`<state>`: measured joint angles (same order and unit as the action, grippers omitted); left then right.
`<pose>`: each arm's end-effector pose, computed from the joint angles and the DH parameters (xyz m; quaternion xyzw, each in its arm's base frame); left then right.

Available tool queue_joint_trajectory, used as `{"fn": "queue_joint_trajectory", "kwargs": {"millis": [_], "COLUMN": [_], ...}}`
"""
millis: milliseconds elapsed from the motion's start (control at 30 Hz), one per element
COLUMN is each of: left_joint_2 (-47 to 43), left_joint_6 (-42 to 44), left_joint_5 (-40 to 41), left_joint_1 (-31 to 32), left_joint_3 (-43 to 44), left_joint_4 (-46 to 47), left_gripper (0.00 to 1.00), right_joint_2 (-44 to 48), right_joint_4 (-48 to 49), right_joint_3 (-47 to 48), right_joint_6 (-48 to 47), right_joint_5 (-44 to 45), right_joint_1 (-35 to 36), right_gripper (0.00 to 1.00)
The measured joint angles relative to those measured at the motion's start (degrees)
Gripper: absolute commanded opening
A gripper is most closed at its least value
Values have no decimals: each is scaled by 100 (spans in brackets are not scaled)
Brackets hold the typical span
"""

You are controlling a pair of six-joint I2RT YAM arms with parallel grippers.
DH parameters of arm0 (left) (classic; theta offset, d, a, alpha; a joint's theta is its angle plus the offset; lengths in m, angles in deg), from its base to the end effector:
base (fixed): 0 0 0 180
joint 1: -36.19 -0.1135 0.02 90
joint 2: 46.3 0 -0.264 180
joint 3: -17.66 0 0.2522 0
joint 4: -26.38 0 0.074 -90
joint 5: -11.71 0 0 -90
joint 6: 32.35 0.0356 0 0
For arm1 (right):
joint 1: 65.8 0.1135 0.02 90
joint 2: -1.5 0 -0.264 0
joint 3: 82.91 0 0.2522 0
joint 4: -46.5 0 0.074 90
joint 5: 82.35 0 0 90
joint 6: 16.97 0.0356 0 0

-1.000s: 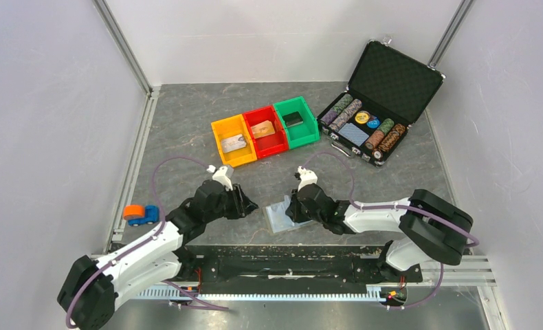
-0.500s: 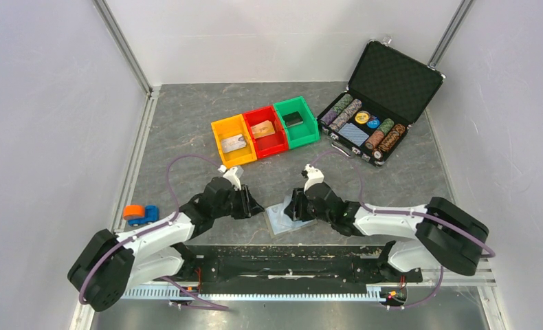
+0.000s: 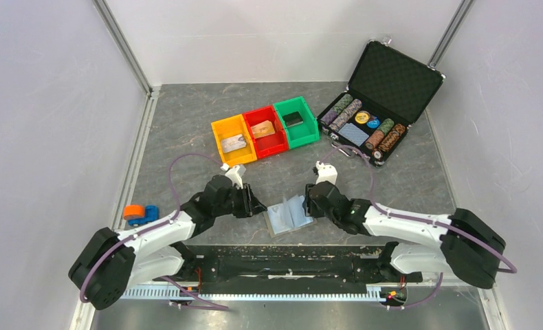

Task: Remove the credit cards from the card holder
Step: Remove the credit card from the card holder.

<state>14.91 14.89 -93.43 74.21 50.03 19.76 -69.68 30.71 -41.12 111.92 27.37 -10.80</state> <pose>0.1534 -0.1318 0.1603 0.0239 0.8829 -0.3835 0.2701 0.1420 0.1818 0.1634 -0.0630 0.9110 0.1664 0.3721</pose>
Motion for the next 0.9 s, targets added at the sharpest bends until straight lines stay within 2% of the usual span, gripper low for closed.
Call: {"fn": "queue_joint_trajectory", "kwargs": {"millis": [200,367,500,700,900], "left_joint_2": [15,94,304,586,-579], "left_joint_6": [0,0,-9,-31,-92], "left_joint_5": [-20,-31,-151,-160,811], "left_joint_1": [9,9,9,13,33], "left_joint_3": [61,61,61,63,63], "left_joint_4": [26,28,181,197,-557], "left_gripper": [38,38,38,42,46], "right_joint_2": [588,693,291,127,-476], "right_joint_4": [-662,-308,-111,142,138], "right_joint_3": [461,584,831,918,1086], "right_joint_6": [-125,-299,-382,-533,-573], "right_joint_5": [238,-157,-404,-540,-538], "right_joint_1": [-4,216,549,675,859], "right_gripper": [44,45,47,60,72]}}
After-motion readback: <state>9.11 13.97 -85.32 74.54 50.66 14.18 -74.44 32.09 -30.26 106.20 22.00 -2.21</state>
